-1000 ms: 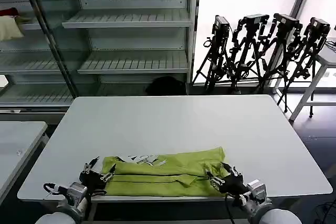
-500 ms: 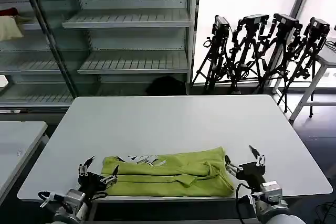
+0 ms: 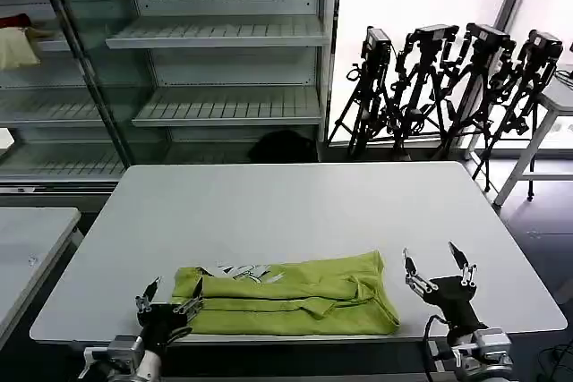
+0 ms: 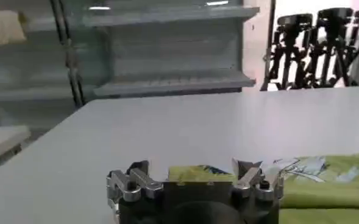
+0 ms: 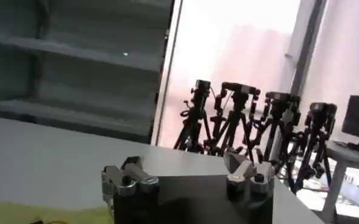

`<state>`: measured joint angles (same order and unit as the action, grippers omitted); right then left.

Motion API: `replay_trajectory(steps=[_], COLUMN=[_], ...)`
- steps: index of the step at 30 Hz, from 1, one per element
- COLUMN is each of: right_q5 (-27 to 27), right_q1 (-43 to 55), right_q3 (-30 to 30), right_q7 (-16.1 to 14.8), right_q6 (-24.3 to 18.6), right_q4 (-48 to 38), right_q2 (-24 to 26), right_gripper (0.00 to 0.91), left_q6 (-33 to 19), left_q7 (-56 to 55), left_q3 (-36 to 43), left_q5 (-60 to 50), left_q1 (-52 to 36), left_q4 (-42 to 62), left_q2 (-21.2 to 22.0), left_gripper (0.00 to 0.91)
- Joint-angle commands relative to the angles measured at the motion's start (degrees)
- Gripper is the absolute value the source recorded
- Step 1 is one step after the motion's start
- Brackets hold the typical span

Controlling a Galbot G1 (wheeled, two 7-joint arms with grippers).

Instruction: Fold and organize the clothes.

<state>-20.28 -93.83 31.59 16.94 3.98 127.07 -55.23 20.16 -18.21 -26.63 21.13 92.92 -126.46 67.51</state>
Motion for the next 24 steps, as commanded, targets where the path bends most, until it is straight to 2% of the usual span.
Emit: replay_trajectory(steps=[1,12,13,15,16,17,18,19,24], right_q5=[-1.1,-0.8,-0.8,-0.7,-0.7,-0.7,-0.7,-0.7,-0.8], right_q1=[-1.5,-1.1,-1.0,-0.7,-0.5,-0.5,-0.5,-0.5,-0.6], right_q3=[1.8,1.6,1.5,1.3,1.3,1.2,1.2,1.2,1.3], right_q7=[-2.5,-2.4,-2.4,-2.4,-2.4,-2.4,-2.4,-2.4,-2.2], right_q6=[-7.4,-7.3,-7.3,-7.2,-7.0,-7.0,-7.0,-7.0,-7.1], right_q4=[-2.1,-2.7,-2.7,-2.7,-2.6,-2.6,-2.6,-2.6,-2.7], right_q2=[-0.5,-0.3,-0.4,-0.5,-0.5,-0.5,-0.5,-0.4,-0.4], right_gripper=[0.907,0.907,0.907,0.907,0.907,0.907,0.907,0.907,0.907], left_q6=[-1.7,-1.5,-1.5,-1.6,-1.8,-2.0,-2.1,-2.3,-2.4], left_q7=[-3.7,-4.8,-4.8,-4.8,-4.8,-4.8,-4.8,-4.8,-4.6], left_q3=[0.5,0.9,1.1,1.4,1.6,1.9,1.9,2.0,2.5], left_q5=[4.9,9.0,9.1,9.0,9.0,8.8,8.7,8.6,7.8], left_q1=[-0.2,-0.2,-0.1,0.1,0.2,0.2,0.2,0.2,-0.3], left_q4=[2.5,3.8,3.7,3.6,3.7,3.8,3.9,4.1,5.0], left_q2=[4.9,5.4,5.4,5.7,5.7,5.8,5.9,5.9,5.6], left_gripper=[0.907,0.907,0.796,0.675,0.484,0.363,0.131,0.01,0.01])
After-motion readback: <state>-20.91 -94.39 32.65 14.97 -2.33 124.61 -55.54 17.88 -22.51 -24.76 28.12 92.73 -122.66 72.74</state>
